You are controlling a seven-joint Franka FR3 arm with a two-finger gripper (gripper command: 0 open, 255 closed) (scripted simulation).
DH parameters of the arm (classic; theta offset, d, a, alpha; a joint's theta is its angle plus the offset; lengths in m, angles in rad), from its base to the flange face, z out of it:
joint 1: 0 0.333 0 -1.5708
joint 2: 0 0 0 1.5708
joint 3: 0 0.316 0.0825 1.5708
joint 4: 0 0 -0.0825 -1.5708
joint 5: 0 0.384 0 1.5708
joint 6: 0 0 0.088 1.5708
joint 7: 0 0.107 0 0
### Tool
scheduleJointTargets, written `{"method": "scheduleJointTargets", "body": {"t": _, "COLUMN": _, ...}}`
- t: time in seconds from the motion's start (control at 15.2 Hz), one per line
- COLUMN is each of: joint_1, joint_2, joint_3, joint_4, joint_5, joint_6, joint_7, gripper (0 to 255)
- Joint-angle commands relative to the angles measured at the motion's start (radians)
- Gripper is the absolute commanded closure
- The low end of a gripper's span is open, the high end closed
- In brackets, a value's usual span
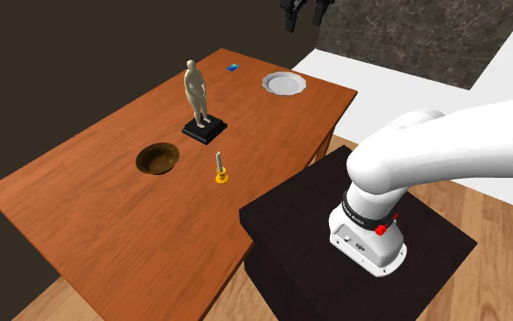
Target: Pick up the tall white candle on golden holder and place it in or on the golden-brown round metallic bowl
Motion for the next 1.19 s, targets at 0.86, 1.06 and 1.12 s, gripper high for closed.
{"method": "scheduleJointTargets", "body": {"t": 0.86, "joint_1": 0.037, "joint_2": -0.025, "joint_3": 0.265, "joint_4": -0.399, "joint_5": 0.057, "joint_6": 0.459, "joint_7": 0.231, "gripper": 0}}
{"method": "scheduleJointTargets", "body": {"t": 1.06, "joint_1": 0.043, "joint_2": 0.025, "joint_3": 0.337, "joint_4": -0.455, "joint_5": 0.066, "joint_6": 0.581, "joint_7": 0.294, "gripper": 0}}
{"method": "scheduleJointTargets", "body": {"t": 1.12, "joint_1": 0.043, "joint_2": 0.047, "joint_3": 0.363, "joint_4": -0.47, "joint_5": 0.068, "joint_6": 0.623, "joint_7": 0.317, "gripper": 0}}
